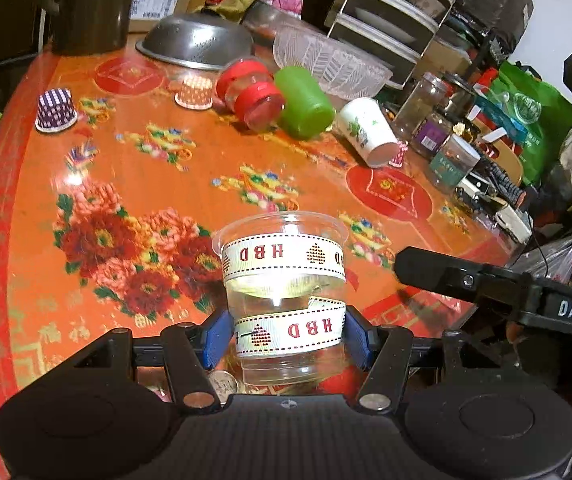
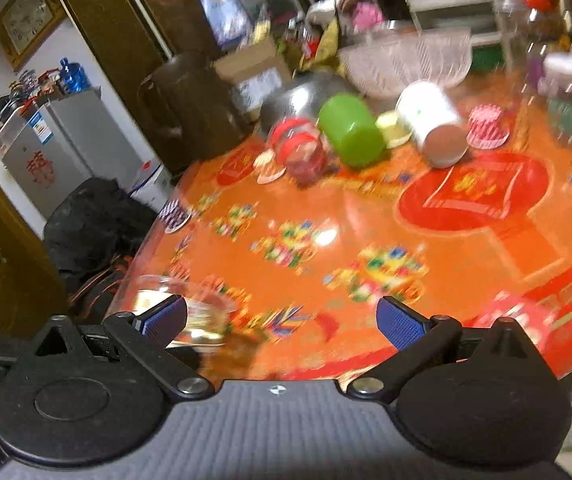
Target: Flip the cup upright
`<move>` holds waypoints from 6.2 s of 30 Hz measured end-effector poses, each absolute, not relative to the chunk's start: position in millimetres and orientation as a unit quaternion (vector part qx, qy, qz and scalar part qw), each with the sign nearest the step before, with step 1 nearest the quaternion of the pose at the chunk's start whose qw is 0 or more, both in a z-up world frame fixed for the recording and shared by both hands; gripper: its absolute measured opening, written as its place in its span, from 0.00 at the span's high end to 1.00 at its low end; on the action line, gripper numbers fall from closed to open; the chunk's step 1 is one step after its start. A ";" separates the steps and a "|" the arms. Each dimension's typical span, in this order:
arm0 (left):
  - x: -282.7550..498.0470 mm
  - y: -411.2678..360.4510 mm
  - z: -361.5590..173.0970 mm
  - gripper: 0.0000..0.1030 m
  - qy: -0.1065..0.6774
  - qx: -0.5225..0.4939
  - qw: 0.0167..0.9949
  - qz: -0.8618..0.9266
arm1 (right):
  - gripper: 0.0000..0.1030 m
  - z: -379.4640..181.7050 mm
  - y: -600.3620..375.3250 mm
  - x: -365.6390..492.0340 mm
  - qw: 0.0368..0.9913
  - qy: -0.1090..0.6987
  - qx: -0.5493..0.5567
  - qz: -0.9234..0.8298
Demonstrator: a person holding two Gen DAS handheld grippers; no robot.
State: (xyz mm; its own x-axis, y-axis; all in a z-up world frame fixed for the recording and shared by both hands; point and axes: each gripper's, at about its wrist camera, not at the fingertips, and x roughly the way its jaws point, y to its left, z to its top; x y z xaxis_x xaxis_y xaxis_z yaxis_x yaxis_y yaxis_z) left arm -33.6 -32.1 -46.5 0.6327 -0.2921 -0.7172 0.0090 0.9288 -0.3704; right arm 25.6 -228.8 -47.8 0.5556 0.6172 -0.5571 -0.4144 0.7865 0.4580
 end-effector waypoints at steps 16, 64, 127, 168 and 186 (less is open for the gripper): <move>-30.9 -23.5 -54.2 0.40 0.423 -0.195 0.879 -0.099 | 0.12 -44.7 -178.7 53.7 0.761 0.510 0.193 0.353; -48.8 -18.9 -50.6 0.06 0.405 -0.133 0.899 -0.099 | 0.36 -57.7 -161.7 74.1 0.748 0.539 0.159 0.354; -108.2 54.3 -55.7 0.06 0.257 -0.247 0.931 -0.078 | 0.32 -122.2 -152.9 -65.0 0.968 -0.068 -0.039 0.240; -173.5 -36.7 20.5 0.00 0.231 -0.049 0.969 -0.074 | 0.01 10.4 -248.1 -114.5 0.944 0.240 0.008 0.226; -156.2 -37.6 9.6 0.00 0.265 -0.058 0.961 -0.053 | 0.01 6.3 -249.4 -111.2 0.940 0.246 0.025 0.237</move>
